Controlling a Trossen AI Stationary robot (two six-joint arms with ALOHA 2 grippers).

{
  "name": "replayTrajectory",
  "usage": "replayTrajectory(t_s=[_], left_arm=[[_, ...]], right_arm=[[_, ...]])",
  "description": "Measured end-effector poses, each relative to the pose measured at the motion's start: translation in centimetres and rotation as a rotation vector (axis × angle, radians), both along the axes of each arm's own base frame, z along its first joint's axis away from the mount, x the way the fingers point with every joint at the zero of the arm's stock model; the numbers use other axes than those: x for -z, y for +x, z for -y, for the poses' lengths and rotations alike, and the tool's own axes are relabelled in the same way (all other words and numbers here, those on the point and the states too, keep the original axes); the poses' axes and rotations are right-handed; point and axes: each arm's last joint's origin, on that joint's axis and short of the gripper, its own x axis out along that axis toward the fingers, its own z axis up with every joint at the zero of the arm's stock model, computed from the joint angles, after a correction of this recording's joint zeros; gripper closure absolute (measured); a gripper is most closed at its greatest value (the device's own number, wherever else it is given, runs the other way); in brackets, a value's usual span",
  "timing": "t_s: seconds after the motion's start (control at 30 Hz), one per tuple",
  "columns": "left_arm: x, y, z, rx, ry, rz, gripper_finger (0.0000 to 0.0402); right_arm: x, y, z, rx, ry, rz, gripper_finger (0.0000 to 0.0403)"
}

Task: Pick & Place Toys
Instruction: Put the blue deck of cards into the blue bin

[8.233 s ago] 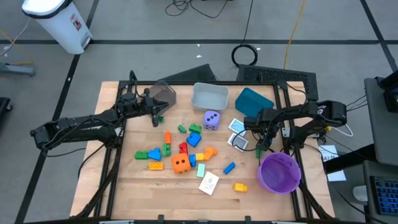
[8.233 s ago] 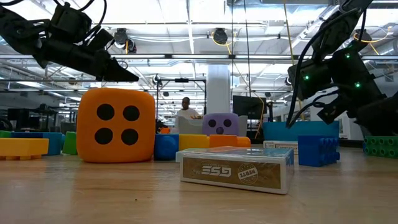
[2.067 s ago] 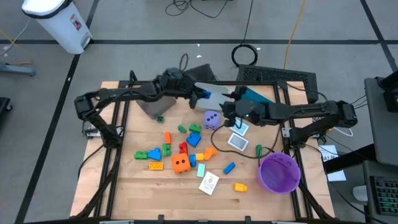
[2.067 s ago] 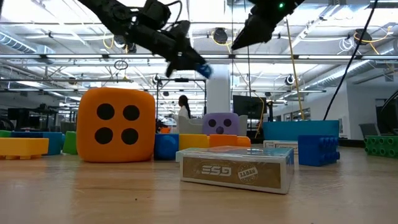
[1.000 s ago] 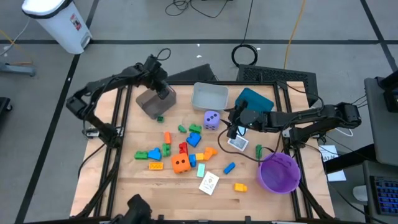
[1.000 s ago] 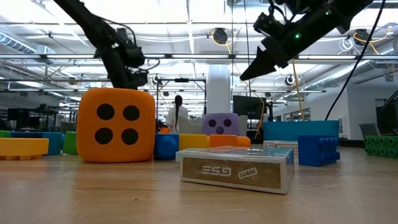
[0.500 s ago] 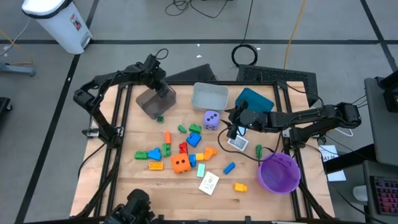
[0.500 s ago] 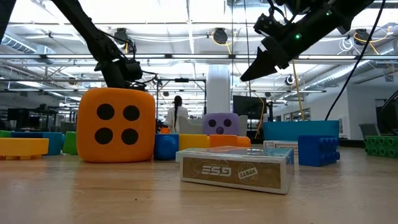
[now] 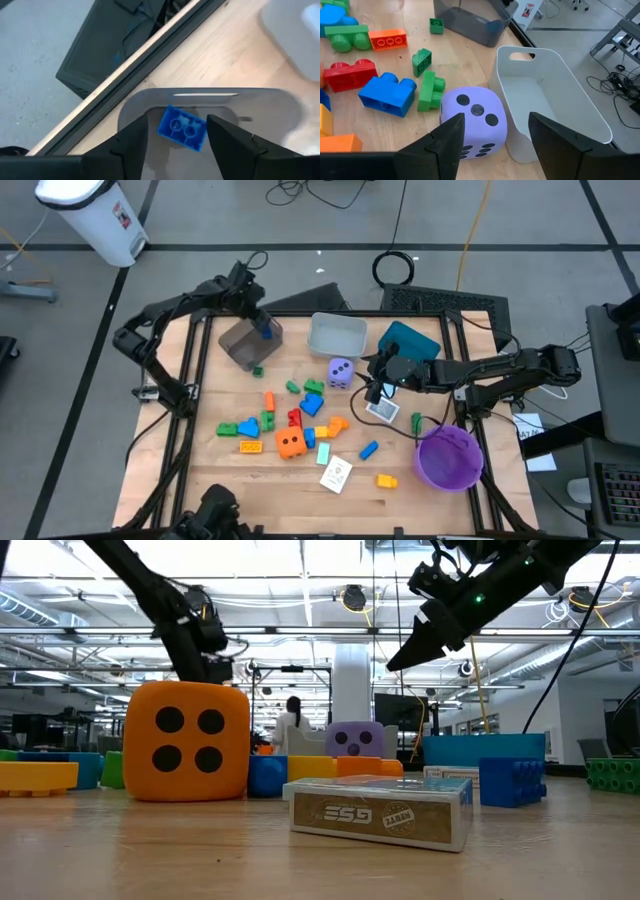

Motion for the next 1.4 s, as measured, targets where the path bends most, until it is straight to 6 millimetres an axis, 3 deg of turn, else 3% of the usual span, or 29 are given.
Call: replayTrajectory(t_s=[0.2,0.33,0.6,0.8,0.93,1.03,1.2,1.4], left_arm=[[-4.1,-0.6,3.0,0.055,0.002,0.159,0.0214],[-4.9,-0.4,5.8,0.134,-0.025,0.256,0.0227],[-2.0,2.0,11.9,0.331,-0.027,0.447,0.0237],[1.0,4.3,16.9,0.495,-0.003,0.629,0.0228],[1.8,5.1,20.2,0.567,0.066,0.769,0.0227],[1.2,5.5,22.1,0.6,0.142,0.878,0.0227],[0.5,6.0,24.0,0.648,0.216,0.92,0.0227],[0.2,6.3,24.5,0.611,0.27,0.913,0.0226]], right_arm=[[0.0,0.0,0.0,0.0,-0.001,0.0,0.0188],[0.0,0.0,0.0,0.0,0.0,0.0,0.0188],[0.0,0.0,0.0,0.024,0.051,0.029,0.0188],[0.6,0.1,-0.5,-0.099,0.194,0.083,0.0188],[1.0,-0.1,-1.0,-0.151,0.265,0.052,0.0188],[1.5,-0.4,-1.2,-0.133,0.29,-0.026,0.0188],[2.6,-1.5,-0.7,0.007,0.316,-0.195,0.0188],[3.3,-2.5,1.0,0.118,0.309,-0.294,0.0188]])
